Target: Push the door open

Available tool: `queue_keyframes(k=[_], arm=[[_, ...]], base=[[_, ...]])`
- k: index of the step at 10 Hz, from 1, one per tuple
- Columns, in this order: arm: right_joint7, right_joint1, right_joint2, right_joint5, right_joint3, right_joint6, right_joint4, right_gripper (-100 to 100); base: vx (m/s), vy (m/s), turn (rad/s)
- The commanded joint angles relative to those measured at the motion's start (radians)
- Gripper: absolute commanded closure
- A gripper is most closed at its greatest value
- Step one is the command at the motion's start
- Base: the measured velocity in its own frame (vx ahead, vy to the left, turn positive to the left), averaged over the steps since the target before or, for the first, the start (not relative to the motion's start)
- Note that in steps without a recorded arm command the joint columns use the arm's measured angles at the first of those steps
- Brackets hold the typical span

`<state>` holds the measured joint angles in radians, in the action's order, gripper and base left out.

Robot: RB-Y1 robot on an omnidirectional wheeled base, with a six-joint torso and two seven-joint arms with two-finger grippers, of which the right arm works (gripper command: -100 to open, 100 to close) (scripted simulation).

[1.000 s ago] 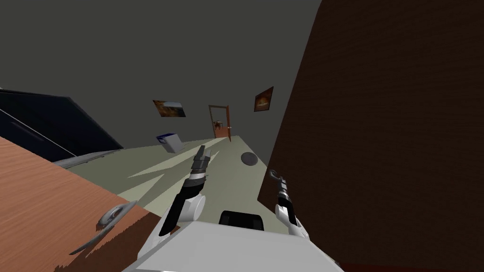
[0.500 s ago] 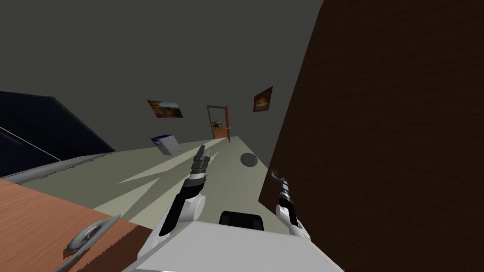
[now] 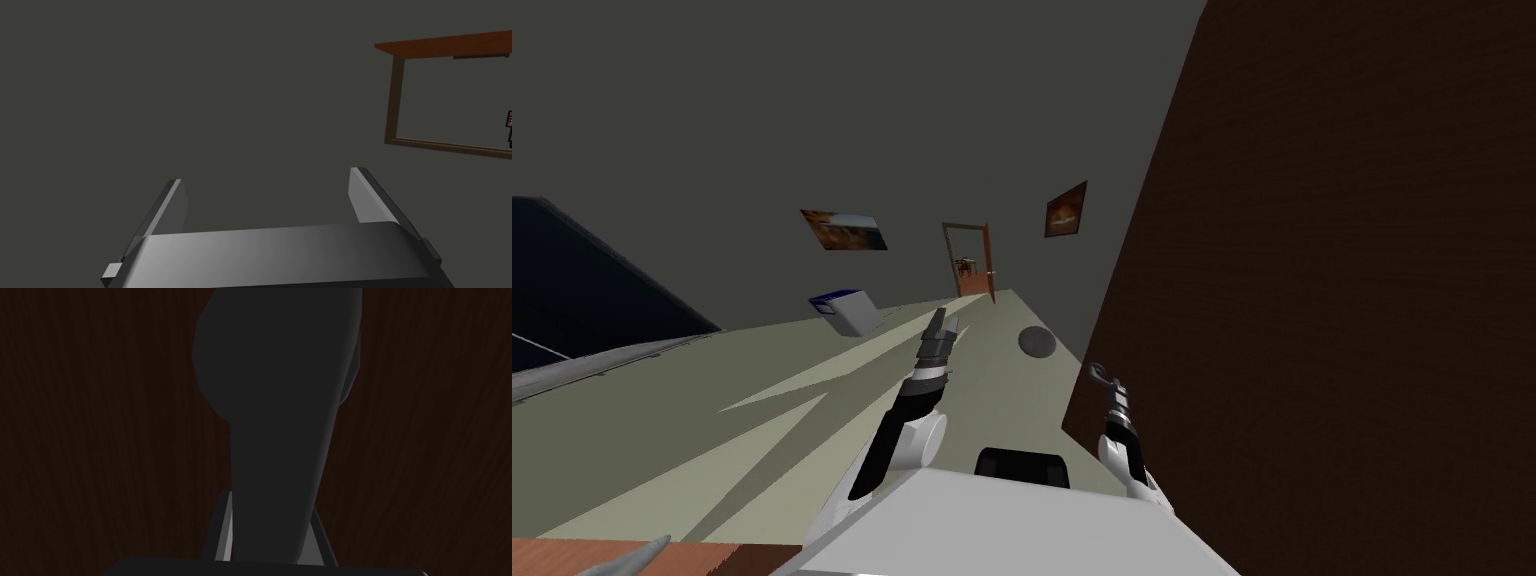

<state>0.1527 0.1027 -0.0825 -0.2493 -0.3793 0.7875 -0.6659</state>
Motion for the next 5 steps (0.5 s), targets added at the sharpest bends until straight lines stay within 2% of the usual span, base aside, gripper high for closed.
queue_keyframes(k=[1,2,4,5], arm=[[0.005,0.005,0.012,-0.004,-0.006,0.001,-0.011,100],[0.007,0.004,0.017,-0.008,-0.013,0.001,-0.011,100],[0.013,-0.007,-0.003,-0.021,-0.038,0.001,-0.011,100],[0.016,-0.007,-0.004,-0.027,-0.046,0.002,-0.011,100]], base=[[0.174,0.04,-0.068],[0.162,0.044,-0.045],[0.089,-0.002,-0.052],[0.186,0.005,-0.045]])
